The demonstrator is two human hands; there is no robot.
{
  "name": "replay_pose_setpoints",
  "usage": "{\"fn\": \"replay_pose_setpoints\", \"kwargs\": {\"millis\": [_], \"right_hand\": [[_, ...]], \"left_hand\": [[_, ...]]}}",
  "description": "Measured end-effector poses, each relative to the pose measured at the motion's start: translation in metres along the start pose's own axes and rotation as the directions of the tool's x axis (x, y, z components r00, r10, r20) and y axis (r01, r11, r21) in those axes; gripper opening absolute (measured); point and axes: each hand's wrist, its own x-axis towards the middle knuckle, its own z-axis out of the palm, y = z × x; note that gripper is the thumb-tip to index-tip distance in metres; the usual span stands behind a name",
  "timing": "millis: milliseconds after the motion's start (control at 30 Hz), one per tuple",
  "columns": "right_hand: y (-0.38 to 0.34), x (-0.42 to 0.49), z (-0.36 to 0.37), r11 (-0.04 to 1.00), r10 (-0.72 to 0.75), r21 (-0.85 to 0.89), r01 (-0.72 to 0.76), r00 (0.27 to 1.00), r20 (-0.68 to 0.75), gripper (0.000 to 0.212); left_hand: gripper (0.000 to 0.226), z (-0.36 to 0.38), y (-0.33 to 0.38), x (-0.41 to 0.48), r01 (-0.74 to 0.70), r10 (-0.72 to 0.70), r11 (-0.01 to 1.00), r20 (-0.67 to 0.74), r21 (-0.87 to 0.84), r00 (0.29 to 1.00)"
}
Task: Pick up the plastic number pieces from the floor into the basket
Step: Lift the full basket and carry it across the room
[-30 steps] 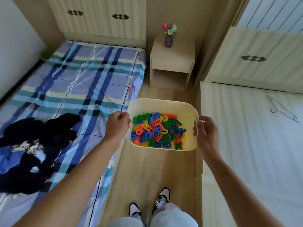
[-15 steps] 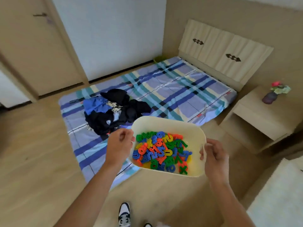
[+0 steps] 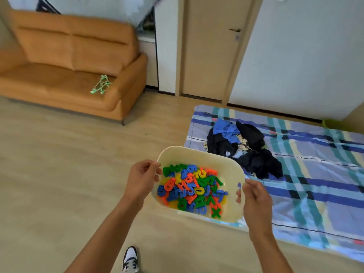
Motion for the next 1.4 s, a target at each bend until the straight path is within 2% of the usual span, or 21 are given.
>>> {"fn": "replay_pose_setpoints", "kwargs": {"millis": [133,233,533,733,1067,1267,1400], "right_hand": [[-0.018,0.0,0.076,1.0,-0.016,-0.003,0.017,0.992,0.125,0.014],[-0.029,-0.001,0.116,1.0,-0.016,-0.014,0.018,0.988,0.153,0.012],[-0.063,0.01,0.261,0.999,0.036,-0.03,-0.033,0.995,0.097,0.01],[-0.081,0.046,0.335,0.997,0.066,-0.048,-0.063,0.996,0.064,0.013],[-0.1,0.201,0.474,0.997,0.081,-0.009,-0.081,0.994,0.067,0.011],[-0.134,0.322,0.559,0.997,0.079,-0.019,-0.077,0.99,0.114,0.011],[-0.162,0.398,0.614,0.998,0.069,-0.014,-0.067,0.993,0.097,0.011]], "left_hand": [[0.021,-0.069,-0.014,0.026,0.049,-0.054,0.998,-0.106,-0.05,0.993],[0.023,-0.099,-0.023,0.046,0.082,-0.09,0.995,-0.137,-0.065,0.986],[0.025,-0.184,-0.021,0.173,0.09,-0.094,0.995,-0.128,-0.035,0.987],[0.025,-0.205,-0.01,0.258,0.113,-0.117,0.993,-0.1,-0.042,0.988],[0.023,-0.194,0.006,0.457,0.141,-0.146,0.989,-0.113,-0.054,0.983],[0.024,-0.178,0.046,0.6,0.137,-0.14,0.99,-0.124,-0.03,0.982],[0.025,-0.169,0.072,0.694,0.115,-0.118,0.993,-0.117,-0.029,0.986]]}}
